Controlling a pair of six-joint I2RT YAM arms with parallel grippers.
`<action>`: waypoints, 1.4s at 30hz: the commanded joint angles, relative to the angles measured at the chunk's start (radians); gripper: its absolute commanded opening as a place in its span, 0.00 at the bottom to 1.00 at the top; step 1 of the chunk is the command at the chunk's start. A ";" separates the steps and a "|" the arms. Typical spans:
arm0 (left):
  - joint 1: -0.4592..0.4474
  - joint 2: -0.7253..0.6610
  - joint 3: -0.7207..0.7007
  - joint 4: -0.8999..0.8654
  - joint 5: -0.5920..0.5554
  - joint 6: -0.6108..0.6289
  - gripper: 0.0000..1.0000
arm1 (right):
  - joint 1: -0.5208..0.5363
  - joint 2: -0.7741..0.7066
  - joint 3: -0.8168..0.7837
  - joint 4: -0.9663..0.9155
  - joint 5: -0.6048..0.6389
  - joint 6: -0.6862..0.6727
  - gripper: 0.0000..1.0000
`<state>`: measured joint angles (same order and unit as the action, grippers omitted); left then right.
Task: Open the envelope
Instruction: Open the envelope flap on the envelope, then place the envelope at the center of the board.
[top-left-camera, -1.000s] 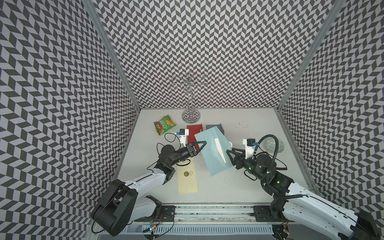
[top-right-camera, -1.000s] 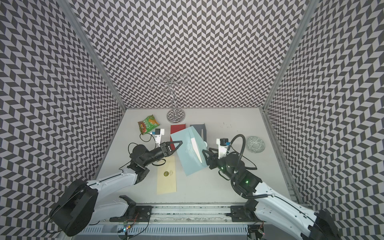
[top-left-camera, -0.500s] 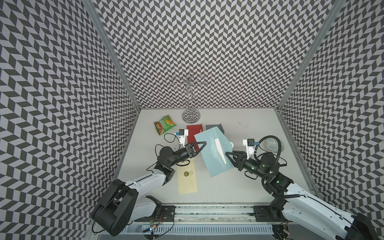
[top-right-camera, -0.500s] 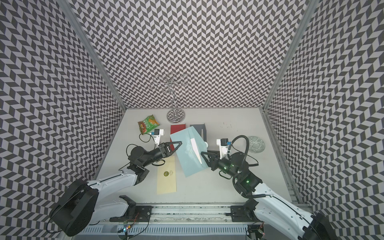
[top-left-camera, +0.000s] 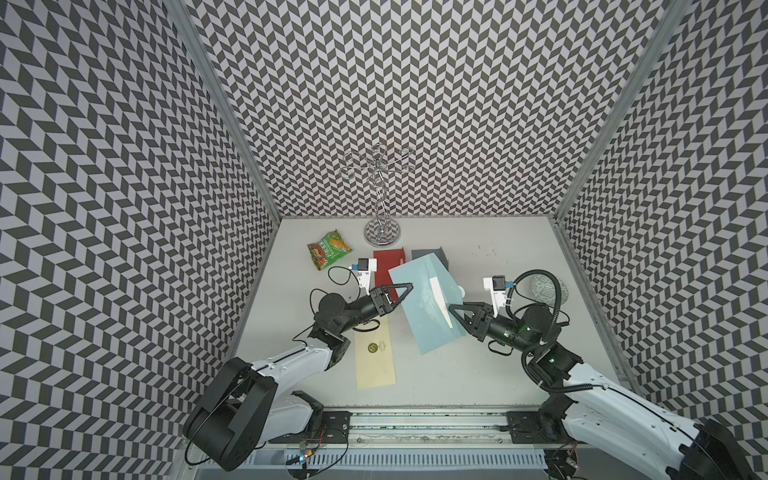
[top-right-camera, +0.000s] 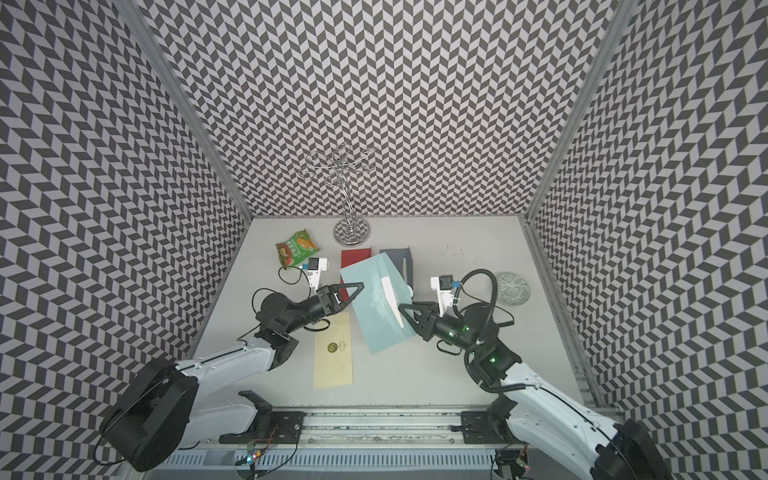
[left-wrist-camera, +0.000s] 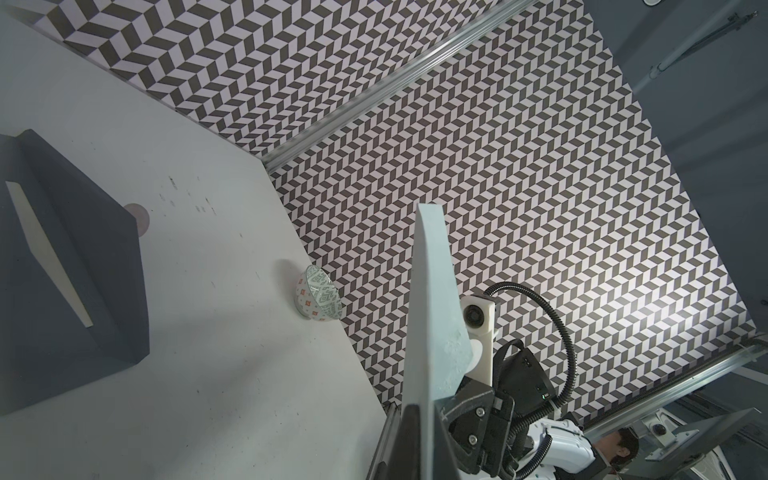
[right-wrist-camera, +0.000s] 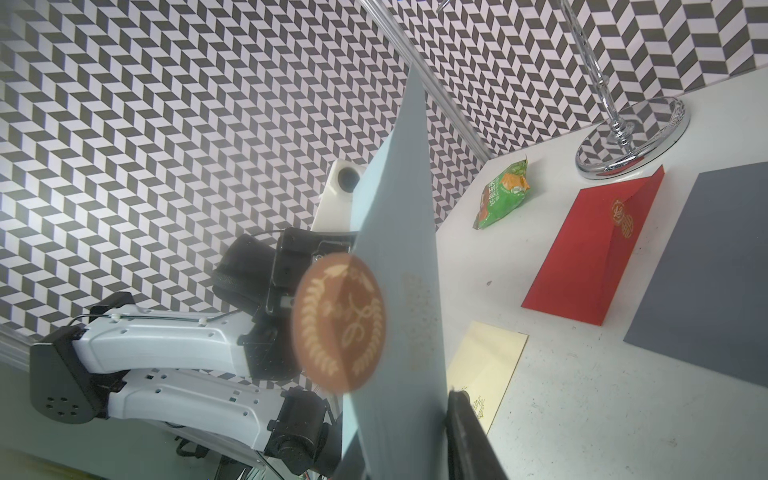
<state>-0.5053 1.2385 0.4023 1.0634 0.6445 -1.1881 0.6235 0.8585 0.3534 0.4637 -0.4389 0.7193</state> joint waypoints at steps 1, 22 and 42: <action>0.006 0.007 -0.003 0.050 0.019 -0.001 0.00 | -0.007 0.012 -0.011 0.093 -0.032 0.026 0.25; 0.005 0.063 0.019 0.009 0.059 0.055 0.25 | -0.053 -0.052 -0.001 -0.013 0.034 -0.020 0.00; -0.041 0.037 0.105 -0.405 -0.039 0.327 0.51 | -0.320 0.083 0.048 -0.400 0.440 -0.044 0.00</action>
<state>-0.5327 1.2957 0.4789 0.7406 0.6365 -0.9409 0.3141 0.8986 0.4049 0.0051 0.0364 0.6731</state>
